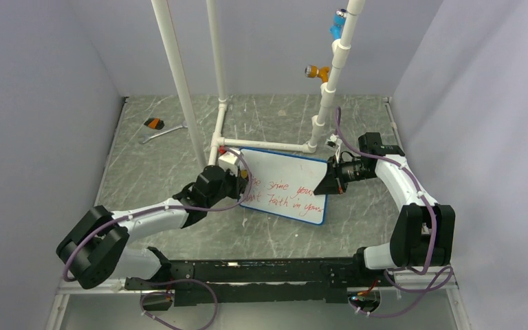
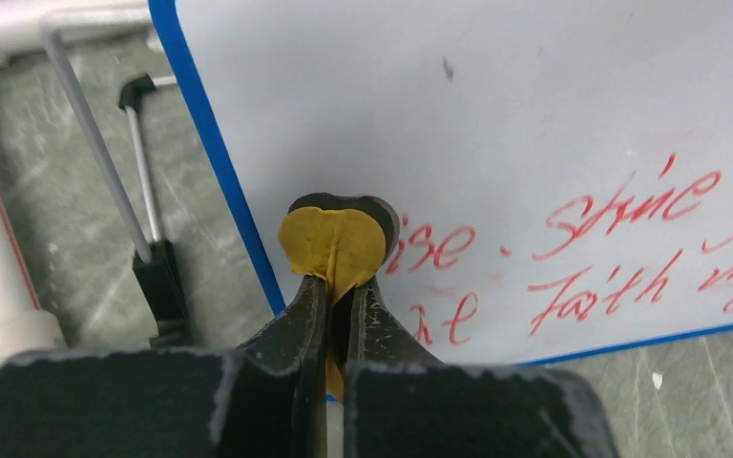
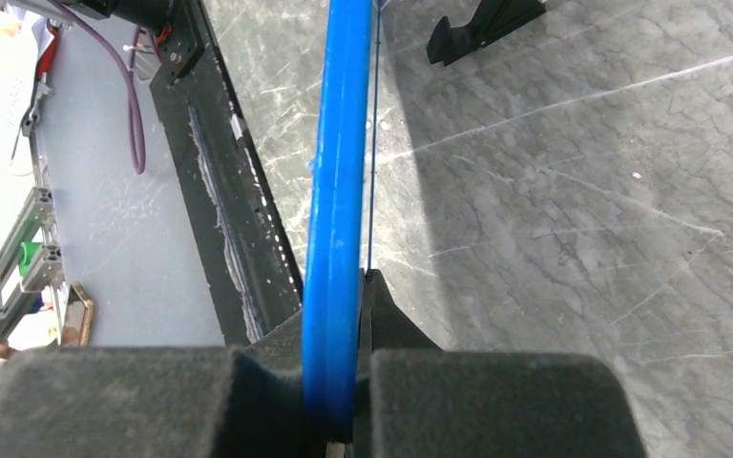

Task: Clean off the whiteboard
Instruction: Erase the center of the board with the whiteboard.

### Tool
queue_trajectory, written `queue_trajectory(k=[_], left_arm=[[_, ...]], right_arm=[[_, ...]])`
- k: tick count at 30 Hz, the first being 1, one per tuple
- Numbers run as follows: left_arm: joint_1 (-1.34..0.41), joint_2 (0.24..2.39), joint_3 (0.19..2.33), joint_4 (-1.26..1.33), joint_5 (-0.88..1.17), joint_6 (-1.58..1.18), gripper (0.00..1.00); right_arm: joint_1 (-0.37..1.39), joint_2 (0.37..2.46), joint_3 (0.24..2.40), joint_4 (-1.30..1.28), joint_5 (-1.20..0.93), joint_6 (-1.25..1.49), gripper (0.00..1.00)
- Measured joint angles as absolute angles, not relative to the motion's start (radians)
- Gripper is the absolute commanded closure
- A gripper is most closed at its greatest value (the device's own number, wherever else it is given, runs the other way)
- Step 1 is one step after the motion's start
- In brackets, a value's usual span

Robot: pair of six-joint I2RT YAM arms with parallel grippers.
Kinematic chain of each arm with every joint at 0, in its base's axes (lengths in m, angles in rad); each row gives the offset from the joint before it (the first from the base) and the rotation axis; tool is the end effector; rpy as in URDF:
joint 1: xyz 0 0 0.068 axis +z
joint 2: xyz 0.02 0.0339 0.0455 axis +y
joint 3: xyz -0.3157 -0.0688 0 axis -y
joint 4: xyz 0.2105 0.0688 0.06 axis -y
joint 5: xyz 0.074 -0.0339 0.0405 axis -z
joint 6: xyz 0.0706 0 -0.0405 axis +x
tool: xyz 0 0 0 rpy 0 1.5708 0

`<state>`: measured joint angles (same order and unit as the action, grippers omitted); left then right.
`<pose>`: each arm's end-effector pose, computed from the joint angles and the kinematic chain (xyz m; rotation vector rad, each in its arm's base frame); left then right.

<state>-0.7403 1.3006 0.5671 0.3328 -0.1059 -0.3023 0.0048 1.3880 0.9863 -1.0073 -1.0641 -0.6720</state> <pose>0.2007 -0.1733 0.2651 0.3684 1.9805 -0.5716 0.1970 0.0627 0.2900 -0.8903 2.1901 1.2508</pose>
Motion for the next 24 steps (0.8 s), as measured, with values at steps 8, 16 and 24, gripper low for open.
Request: queue_trajectory(k=[8,16,24], left_arm=[[-0.749,1.357,0.455,0.500,-0.050,-0.363,1.00],[-0.746,1.342,0.493,0.426,-0.050,-0.361,1.00],[-0.705,1.311,0.570,0.336,-0.070,-0.380,1.00]], right_arm=[[-0.002,1.388,0.987,-1.022,-1.067,-0.635,1.00],[-0.007,1.388,0.988,-1.020,-1.063,-0.637,1.00],[-0.003,1.388,0.988,-1.005,-1.061,-0.670,1.00]])
